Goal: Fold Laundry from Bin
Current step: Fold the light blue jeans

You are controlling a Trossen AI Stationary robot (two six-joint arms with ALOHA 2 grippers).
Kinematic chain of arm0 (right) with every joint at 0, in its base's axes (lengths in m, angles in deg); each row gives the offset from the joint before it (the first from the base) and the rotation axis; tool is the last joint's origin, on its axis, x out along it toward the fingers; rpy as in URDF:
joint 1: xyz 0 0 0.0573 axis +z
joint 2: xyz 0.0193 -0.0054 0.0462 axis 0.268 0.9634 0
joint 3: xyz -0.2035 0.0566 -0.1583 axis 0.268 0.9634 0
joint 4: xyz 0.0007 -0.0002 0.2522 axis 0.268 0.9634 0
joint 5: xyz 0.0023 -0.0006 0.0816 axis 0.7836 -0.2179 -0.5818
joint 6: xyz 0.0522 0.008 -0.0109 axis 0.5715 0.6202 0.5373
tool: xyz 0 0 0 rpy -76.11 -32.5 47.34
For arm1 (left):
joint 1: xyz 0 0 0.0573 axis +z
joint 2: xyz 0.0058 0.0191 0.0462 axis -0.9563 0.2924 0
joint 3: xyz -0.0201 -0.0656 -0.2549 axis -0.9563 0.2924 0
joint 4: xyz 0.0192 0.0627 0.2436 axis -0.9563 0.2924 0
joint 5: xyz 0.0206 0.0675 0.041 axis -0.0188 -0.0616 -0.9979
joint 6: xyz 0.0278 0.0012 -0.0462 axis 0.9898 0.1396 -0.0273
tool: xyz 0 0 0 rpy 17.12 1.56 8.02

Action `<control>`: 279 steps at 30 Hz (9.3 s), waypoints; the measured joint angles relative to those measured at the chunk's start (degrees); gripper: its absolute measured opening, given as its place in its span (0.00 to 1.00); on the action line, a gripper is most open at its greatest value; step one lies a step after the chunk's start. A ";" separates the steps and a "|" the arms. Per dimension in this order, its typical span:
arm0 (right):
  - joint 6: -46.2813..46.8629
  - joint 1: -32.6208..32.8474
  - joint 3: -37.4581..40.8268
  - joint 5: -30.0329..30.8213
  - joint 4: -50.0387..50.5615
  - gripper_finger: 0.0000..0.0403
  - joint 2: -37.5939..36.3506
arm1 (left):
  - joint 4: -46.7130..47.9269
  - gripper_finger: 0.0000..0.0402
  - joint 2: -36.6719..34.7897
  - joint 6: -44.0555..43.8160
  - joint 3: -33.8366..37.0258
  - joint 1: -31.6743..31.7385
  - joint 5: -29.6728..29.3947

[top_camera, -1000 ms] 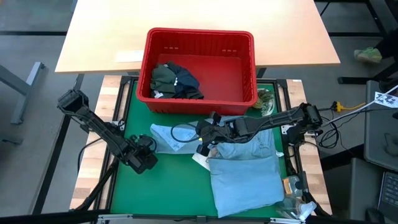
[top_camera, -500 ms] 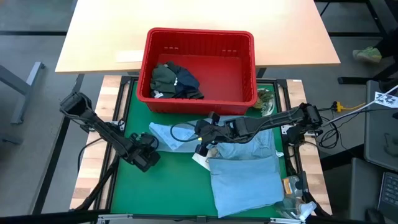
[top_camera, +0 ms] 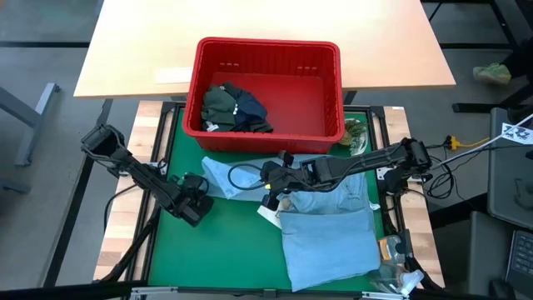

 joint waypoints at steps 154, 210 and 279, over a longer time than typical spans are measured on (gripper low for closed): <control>1.42 0.00 -4.81 -2.56 -4.59 0.03 -2.62 | -24.43 0.28 15.48 20.10 -12.59 -15.86 -34.80; 1.44 0.00 -4.76 -2.58 -4.66 0.03 -2.62 | -1.22 0.28 11.82 28.73 -12.59 -6.01 -38.21; -4.76 -2.44 -4.72 -2.38 -4.04 0.03 -2.51 | 32.77 0.01 11.87 15.14 -19.90 1.50 2.71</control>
